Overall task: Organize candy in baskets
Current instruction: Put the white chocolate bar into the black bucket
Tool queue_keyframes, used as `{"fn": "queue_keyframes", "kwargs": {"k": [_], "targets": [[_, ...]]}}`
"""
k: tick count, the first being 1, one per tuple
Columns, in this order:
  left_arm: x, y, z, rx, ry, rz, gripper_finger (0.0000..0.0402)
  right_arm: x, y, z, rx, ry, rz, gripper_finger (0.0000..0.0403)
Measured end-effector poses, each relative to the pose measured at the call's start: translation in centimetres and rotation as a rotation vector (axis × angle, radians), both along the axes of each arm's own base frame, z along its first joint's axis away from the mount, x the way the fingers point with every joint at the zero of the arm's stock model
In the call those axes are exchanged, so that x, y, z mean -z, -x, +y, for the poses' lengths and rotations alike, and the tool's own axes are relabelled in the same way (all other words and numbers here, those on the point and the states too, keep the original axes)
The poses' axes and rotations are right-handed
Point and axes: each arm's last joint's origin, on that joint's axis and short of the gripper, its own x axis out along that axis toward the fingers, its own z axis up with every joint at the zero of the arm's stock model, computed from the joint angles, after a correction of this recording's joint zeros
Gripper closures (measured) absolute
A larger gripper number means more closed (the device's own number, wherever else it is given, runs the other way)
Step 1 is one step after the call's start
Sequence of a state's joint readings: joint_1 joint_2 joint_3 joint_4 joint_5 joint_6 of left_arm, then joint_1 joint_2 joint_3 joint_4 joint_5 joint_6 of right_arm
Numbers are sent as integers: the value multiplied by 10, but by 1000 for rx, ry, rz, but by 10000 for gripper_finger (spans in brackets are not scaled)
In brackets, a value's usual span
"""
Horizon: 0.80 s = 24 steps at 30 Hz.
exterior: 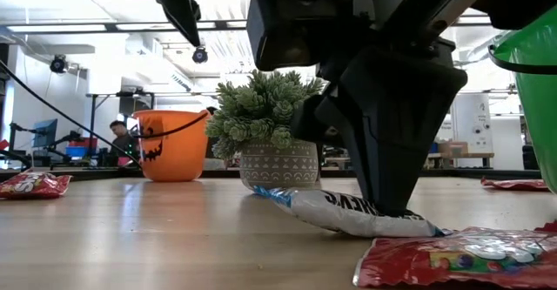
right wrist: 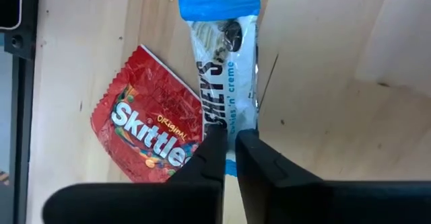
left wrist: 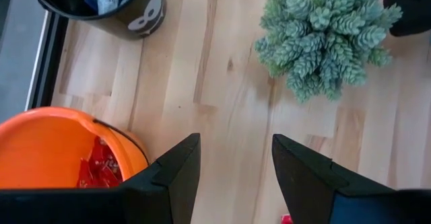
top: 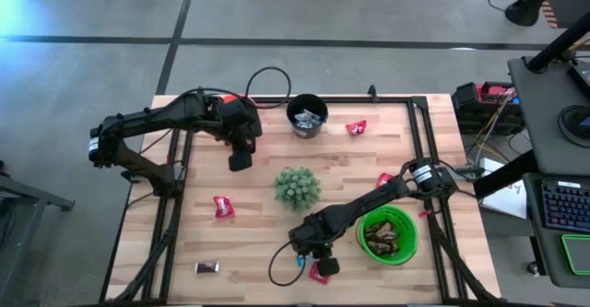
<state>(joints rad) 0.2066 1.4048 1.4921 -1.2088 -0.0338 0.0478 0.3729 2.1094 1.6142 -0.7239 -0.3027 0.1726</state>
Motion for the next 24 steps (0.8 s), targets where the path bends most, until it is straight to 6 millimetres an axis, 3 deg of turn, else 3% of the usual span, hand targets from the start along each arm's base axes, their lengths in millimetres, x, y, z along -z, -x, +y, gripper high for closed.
{"fn": "queue_keyframes", "kwargs": {"k": [15,24], "targets": [[1,2,0,42,-14,27,235,-28,5,-2,52,-25,-39,395],[1,2,0,44,-15,30,235,-21,3,-1,21,-34,-27,394]]}}
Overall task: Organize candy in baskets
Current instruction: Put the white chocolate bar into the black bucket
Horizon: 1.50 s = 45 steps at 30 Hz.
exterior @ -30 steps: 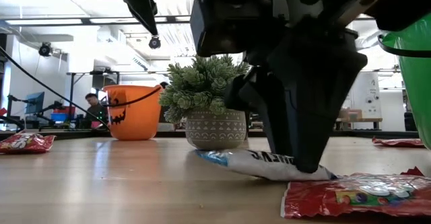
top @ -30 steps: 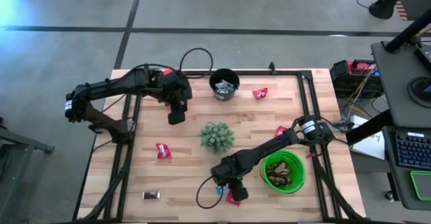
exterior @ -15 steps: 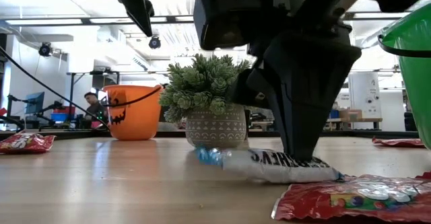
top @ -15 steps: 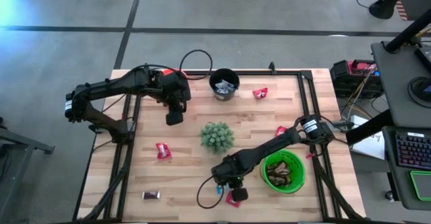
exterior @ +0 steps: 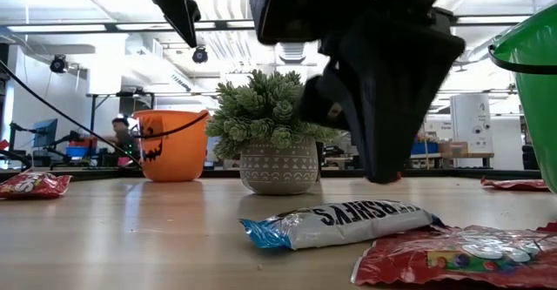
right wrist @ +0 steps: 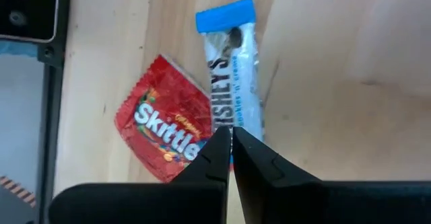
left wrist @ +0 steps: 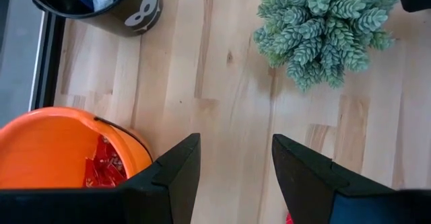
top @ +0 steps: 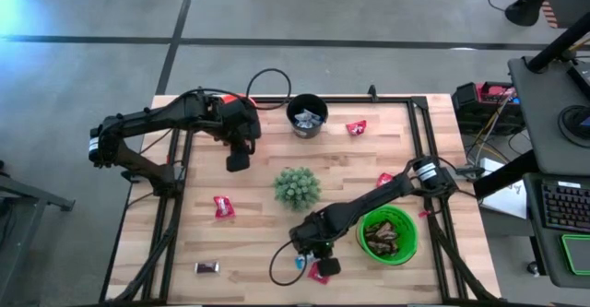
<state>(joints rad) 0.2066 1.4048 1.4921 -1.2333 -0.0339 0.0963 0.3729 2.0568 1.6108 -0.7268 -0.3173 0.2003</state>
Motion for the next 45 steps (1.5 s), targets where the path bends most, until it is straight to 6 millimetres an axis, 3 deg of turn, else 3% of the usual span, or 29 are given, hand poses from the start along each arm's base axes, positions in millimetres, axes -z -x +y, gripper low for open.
{"fn": "queue_keyframes", "kwargs": {"k": [6,15,21,30,45], "targets": [[0,1,0,0,2,9,235,-1,0,1,-5,-35,8,381],[0,1,0,-6,5,9,235,-1,0,1,-25,-14,-12,287],[0,1,0,-7,5,9,235,0,-1,0,-45,18,-40,251],[0,1,0,-7,5,9,235,5,-2,0,-68,20,-56,246],[0,1,0,0,2,10,235,30,-7,2,-54,43,-16,246]]}}
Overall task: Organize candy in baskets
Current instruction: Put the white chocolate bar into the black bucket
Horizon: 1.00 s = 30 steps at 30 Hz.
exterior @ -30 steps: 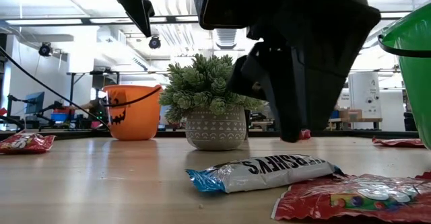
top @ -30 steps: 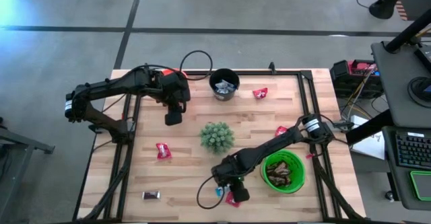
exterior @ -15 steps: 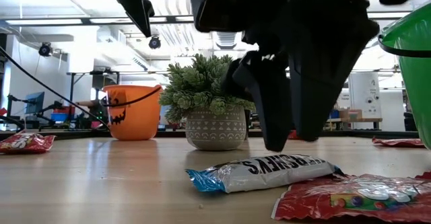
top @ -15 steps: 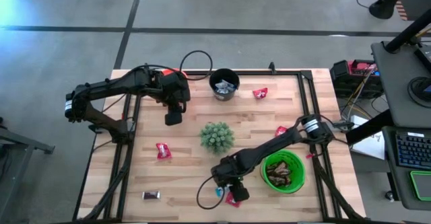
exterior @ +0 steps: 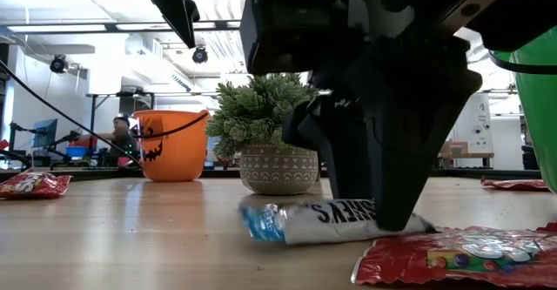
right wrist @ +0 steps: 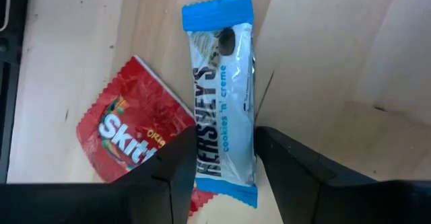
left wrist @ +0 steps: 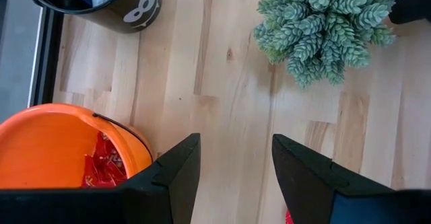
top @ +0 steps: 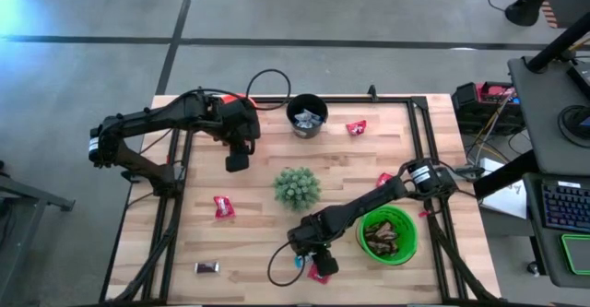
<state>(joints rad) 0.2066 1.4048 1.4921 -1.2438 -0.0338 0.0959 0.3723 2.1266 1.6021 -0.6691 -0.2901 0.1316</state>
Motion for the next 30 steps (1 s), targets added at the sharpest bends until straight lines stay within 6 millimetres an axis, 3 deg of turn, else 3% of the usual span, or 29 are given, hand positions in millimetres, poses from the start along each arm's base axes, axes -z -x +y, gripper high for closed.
{"fn": "queue_keyframes", "kwargs": {"k": [6,13,30], "targets": [[0,0,0,0,0,1,235,5,0,0,15,3,18,272],[0,0,0,0,0,1,235,0,2,0,18,-36,39,382],[1,1,0,-32,14,10,235,-34,3,-8,67,24,54,389]]}}
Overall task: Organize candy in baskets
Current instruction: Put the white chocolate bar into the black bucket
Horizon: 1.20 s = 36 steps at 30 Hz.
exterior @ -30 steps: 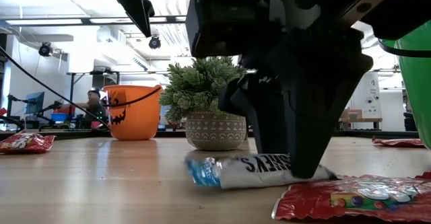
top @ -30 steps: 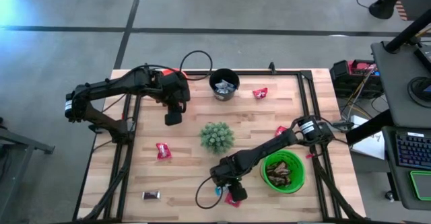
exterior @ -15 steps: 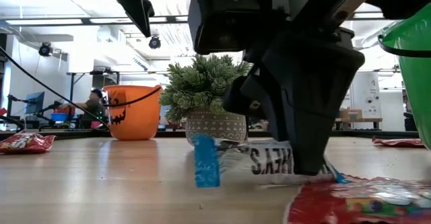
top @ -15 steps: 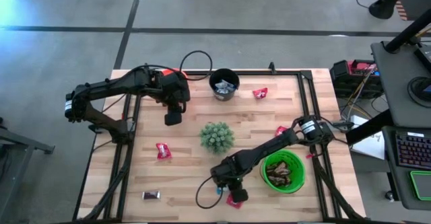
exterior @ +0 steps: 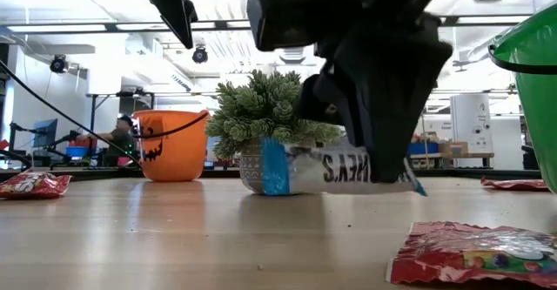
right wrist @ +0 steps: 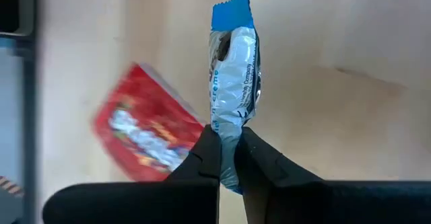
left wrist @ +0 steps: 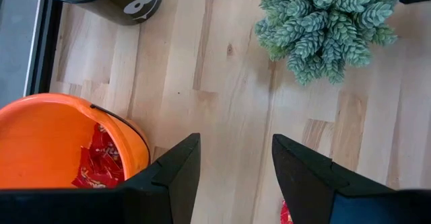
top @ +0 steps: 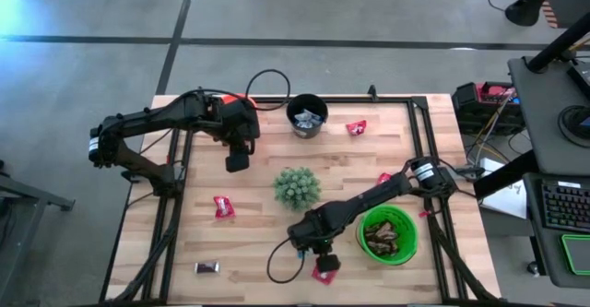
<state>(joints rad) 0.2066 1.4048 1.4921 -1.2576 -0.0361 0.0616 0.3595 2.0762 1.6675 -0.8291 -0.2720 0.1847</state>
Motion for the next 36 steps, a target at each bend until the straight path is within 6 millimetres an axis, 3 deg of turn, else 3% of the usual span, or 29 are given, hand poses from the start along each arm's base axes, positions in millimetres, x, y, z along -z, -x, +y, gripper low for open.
{"fn": "queue_keyframes", "kwargs": {"k": [9,19,24,36], "targets": [[1,3,0,-45,-11,34,235,-31,0,-18,98,204,34,390],[2,6,0,-80,-8,62,235,-107,-14,-54,220,301,-169,390],[3,9,3,-119,-116,103,235,-138,-15,-87,255,323,-256,390],[4,16,4,-130,-162,189,235,-171,-1,-197,374,426,-303,390]]}}
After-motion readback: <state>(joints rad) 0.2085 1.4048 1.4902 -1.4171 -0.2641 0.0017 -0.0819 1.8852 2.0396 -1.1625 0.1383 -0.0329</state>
